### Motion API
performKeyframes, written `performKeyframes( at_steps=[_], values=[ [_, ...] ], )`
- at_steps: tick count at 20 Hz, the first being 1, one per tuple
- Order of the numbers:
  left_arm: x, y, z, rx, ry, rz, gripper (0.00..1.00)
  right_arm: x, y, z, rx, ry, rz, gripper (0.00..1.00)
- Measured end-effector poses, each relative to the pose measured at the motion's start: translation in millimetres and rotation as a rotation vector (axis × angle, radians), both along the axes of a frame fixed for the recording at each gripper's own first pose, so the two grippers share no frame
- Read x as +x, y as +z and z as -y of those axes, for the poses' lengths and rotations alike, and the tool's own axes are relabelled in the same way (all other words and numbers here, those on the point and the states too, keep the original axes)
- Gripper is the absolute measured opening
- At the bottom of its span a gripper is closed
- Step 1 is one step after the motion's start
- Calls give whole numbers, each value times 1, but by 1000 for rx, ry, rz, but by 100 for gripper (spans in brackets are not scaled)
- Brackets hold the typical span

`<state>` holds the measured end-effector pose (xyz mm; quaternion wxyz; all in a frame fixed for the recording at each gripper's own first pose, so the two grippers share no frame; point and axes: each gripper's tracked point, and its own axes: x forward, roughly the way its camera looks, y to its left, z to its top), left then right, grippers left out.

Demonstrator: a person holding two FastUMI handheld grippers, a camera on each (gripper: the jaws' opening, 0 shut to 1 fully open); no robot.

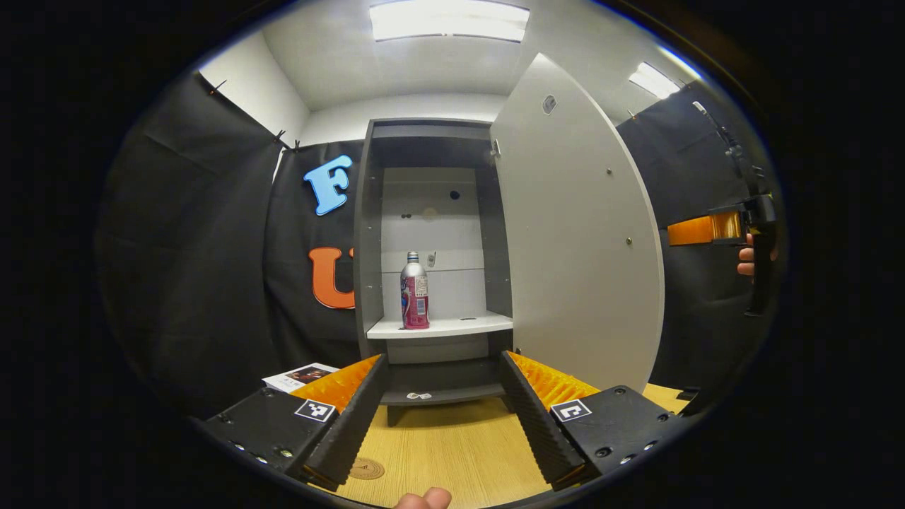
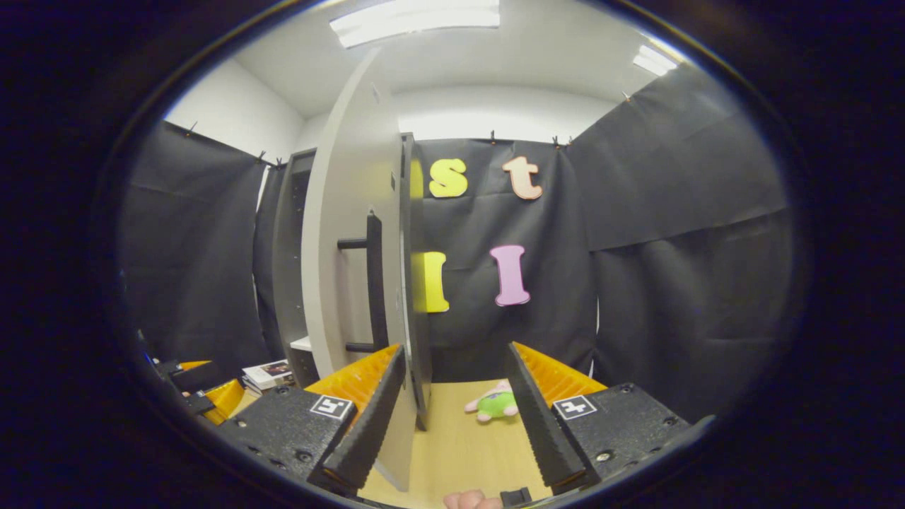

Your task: Open the cabinet door with the right hand, grasp the bottle in the cabinet with the left hand and place it on the coaster, then close the cabinet door with the right hand.

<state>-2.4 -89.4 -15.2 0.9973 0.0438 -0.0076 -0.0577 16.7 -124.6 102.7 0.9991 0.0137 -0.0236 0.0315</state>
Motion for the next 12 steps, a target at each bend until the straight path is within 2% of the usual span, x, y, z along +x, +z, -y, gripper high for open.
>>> performKeyframes(
  at_steps=[5, 9, 12],
  values=[
    [11, 0, -5, -30, 12, -30, 95, 4, 5, 0, 10, 8, 27, 89],
    [54, 16, -12, -33, 11, -29, 95, 5, -2, -2, 24, 34, 13, 89],
    [98, 16, -20, -43, 18, -76, 96, 4, -5, 4, 14, 16, 2, 92]
  ],
)
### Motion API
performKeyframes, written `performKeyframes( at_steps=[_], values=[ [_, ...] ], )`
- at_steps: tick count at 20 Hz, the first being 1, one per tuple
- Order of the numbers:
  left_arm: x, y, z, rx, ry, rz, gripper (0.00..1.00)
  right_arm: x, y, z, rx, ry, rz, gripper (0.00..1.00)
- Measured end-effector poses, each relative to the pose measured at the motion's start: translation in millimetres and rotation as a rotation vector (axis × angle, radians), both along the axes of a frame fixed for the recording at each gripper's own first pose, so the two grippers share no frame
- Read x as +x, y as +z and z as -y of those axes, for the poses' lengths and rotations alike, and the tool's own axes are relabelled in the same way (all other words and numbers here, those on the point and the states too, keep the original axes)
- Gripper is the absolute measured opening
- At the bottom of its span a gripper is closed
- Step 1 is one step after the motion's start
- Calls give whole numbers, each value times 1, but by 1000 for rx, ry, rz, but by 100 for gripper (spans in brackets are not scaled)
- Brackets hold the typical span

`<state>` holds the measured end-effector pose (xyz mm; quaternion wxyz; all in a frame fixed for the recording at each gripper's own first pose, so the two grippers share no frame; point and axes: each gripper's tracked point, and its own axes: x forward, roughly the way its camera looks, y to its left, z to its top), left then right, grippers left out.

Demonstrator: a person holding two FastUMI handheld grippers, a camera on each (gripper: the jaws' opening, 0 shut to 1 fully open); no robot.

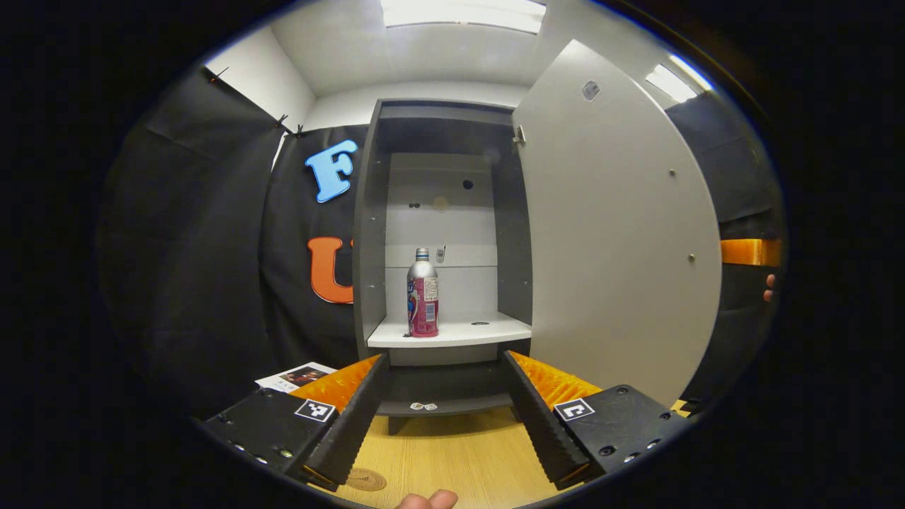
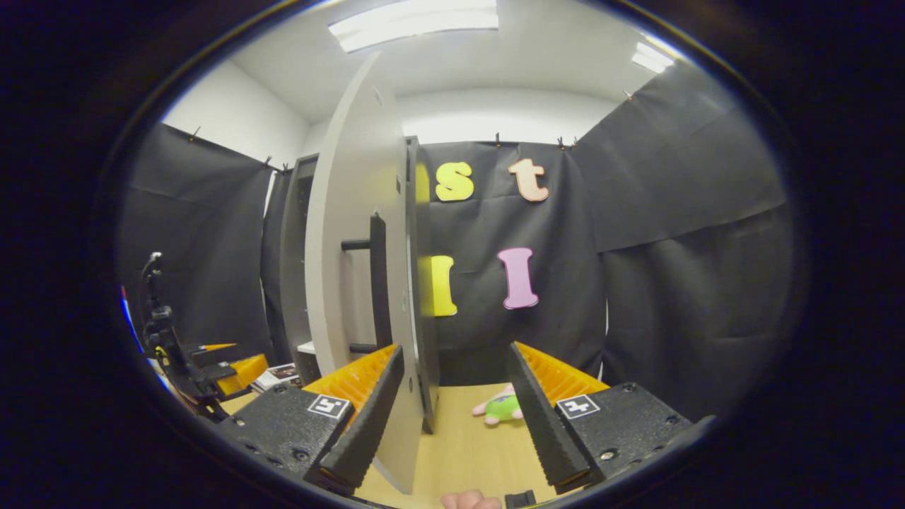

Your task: Open the cabinet door with the right hand, grasp the bottle in the cabinet with the left hand and place it on the coaster, then close the cabinet door with the right hand.

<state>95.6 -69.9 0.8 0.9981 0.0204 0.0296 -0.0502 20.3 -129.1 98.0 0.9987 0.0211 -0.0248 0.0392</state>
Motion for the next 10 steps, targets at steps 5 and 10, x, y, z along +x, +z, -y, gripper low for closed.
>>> performKeyframes(
  at_steps=[5, 10],
  values=[
    [76, 17, -6, 21, 27, 62, 96, 1, 3, 14, 26, -30, -11, 92],
    [152, 33, -18, 15, 76, 103, 96, 5, 3, 19, 21, -72, -33, 92]
  ],
)
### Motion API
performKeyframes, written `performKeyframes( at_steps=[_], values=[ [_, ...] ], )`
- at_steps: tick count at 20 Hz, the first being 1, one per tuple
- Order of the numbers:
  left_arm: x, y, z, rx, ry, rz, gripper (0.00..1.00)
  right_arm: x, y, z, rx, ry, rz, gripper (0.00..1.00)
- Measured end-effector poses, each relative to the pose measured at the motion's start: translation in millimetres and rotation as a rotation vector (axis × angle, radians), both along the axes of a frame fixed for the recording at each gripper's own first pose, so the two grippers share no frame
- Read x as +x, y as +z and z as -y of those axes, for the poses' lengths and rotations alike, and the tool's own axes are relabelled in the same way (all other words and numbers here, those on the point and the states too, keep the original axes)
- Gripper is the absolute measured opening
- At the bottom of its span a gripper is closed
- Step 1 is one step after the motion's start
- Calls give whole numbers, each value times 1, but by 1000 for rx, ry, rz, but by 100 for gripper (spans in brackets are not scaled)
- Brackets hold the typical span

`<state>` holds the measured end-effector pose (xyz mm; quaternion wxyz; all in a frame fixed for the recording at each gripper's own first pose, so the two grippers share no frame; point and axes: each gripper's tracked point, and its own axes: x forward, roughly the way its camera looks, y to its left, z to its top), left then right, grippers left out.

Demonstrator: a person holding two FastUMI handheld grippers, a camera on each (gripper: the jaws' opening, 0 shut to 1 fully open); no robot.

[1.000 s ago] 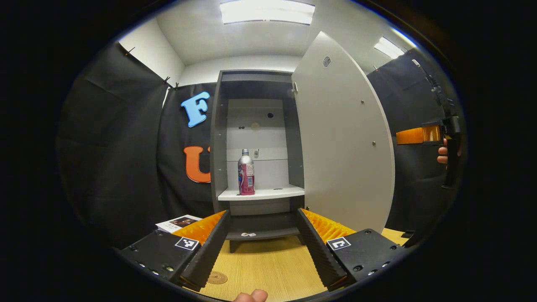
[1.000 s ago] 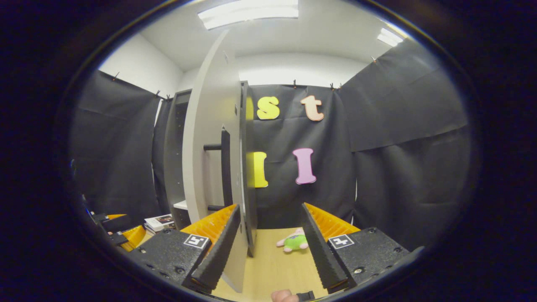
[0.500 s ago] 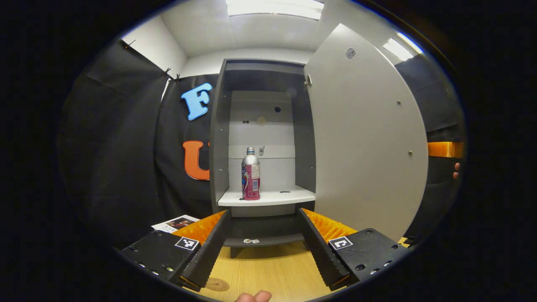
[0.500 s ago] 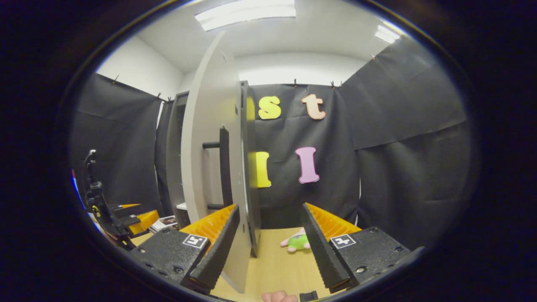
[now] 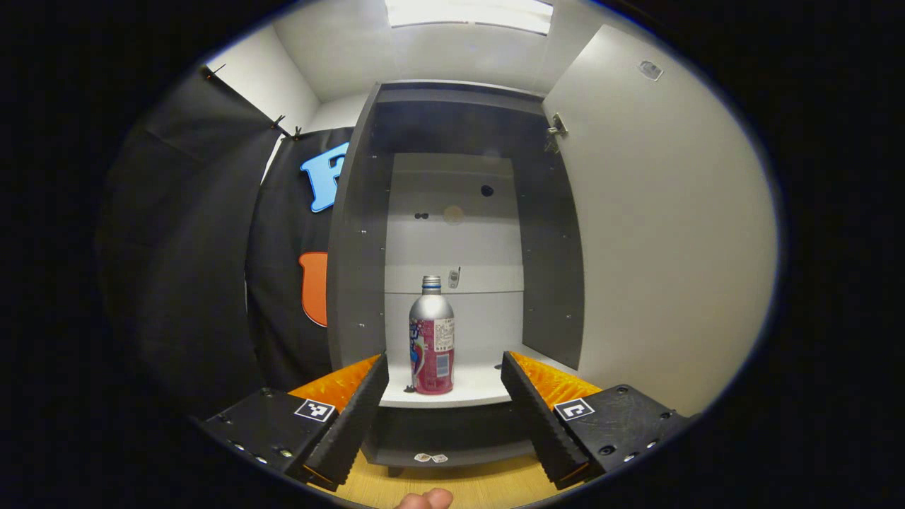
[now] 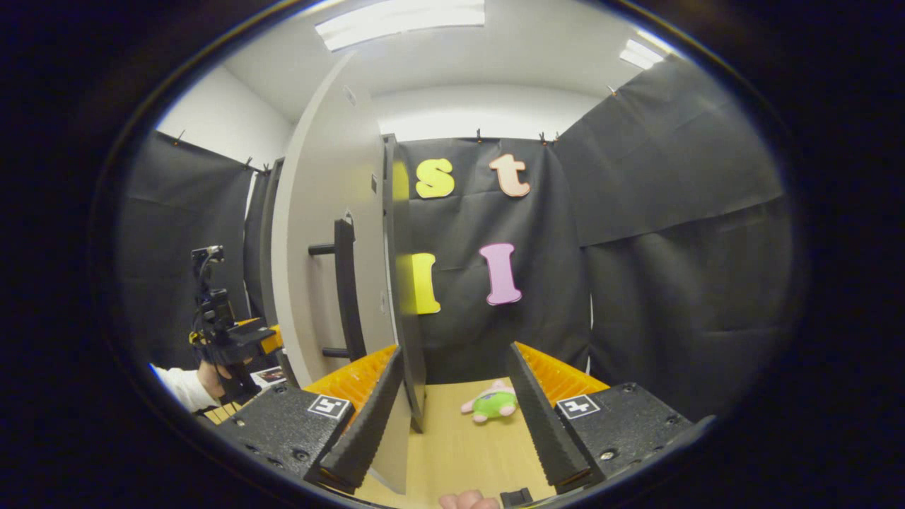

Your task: Open the cabinet door with the right hand, grasp the bottle in the cabinet with the left hand and place it on the coaster, then close the cabinet door with the right hand.

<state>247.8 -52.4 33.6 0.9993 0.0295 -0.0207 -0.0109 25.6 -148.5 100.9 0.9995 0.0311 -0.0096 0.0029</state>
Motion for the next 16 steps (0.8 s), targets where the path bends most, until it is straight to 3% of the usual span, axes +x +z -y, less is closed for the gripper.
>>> performKeyframes(
  at_steps=[4, 8, 16],
  values=[
    [53, -10, -4, -36, 12, -18, 96, -2, -3, 7, -31, -48, -27, 92],
    [92, -24, -12, 14, 32, -25, 96, -4, -2, 14, -39, -92, -23, 92],
    [128, -33, -5, 6, 15, -27, 96, -2, -19, 24, -46, -134, -61, 92]
  ],
)
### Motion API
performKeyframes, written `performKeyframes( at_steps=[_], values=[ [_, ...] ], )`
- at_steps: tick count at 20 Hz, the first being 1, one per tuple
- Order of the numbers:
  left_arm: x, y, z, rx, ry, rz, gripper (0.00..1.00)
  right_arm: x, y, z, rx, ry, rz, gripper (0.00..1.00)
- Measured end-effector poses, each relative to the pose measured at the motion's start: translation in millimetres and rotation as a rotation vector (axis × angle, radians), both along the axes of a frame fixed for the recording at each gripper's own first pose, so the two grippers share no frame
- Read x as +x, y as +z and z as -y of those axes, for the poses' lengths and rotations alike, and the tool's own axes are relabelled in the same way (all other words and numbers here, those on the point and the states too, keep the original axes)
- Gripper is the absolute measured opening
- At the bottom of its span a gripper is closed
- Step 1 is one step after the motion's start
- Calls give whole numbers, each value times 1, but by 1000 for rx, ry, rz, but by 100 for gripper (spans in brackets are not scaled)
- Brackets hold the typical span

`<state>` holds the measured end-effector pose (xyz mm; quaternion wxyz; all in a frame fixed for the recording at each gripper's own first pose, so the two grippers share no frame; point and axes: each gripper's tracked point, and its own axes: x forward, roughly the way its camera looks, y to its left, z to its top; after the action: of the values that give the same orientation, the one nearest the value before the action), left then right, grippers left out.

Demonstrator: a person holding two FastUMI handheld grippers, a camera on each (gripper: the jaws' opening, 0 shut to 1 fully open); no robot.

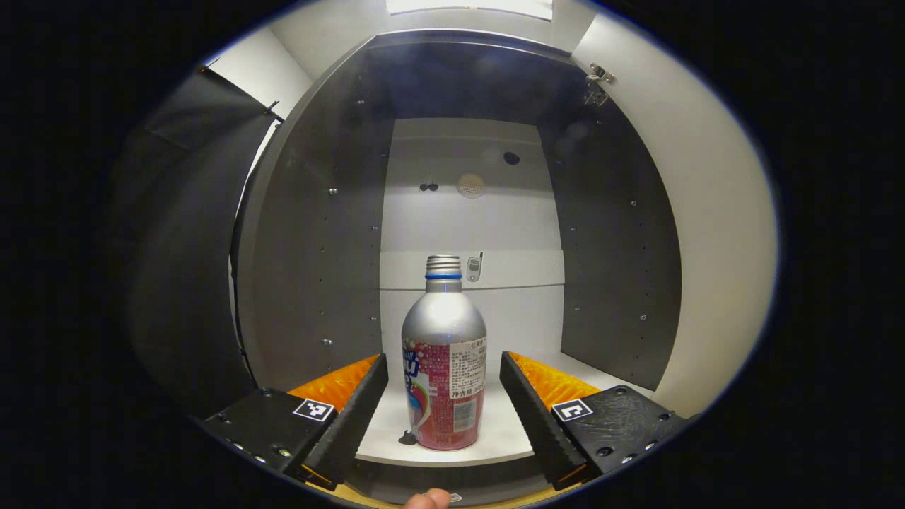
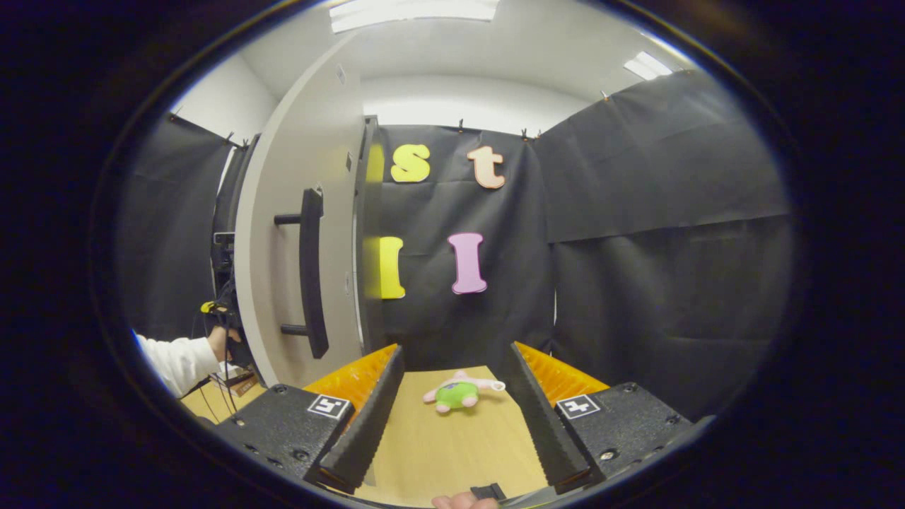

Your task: Open the cabinet door with the right hand, grasp the bottle in the cabinet with the left hand and place it on the coaster, then close the cabinet door with the right hand.

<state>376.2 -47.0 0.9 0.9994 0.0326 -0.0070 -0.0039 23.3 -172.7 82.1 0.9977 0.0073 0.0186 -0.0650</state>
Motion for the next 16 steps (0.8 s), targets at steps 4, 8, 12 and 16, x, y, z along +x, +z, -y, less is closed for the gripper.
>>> performKeyframes(
  at_steps=[4, 8, 12, 16],
  values=[
    [10, -1, 1, -8, -1, -13, 96, 0, -7, 5, 28, -13, -14, 91],
    [17, -7, 2, -16, -4, -50, 96, -1, -8, 10, 23, -23, -7, 92],
    [19, -4, -4, -32, 10, -40, 79, -2, -14, 13, 34, -28, -23, 92],
    [4, 11, -11, -48, 24, -3, 78, 0, -18, 10, 36, -22, -32, 91]
  ],
)
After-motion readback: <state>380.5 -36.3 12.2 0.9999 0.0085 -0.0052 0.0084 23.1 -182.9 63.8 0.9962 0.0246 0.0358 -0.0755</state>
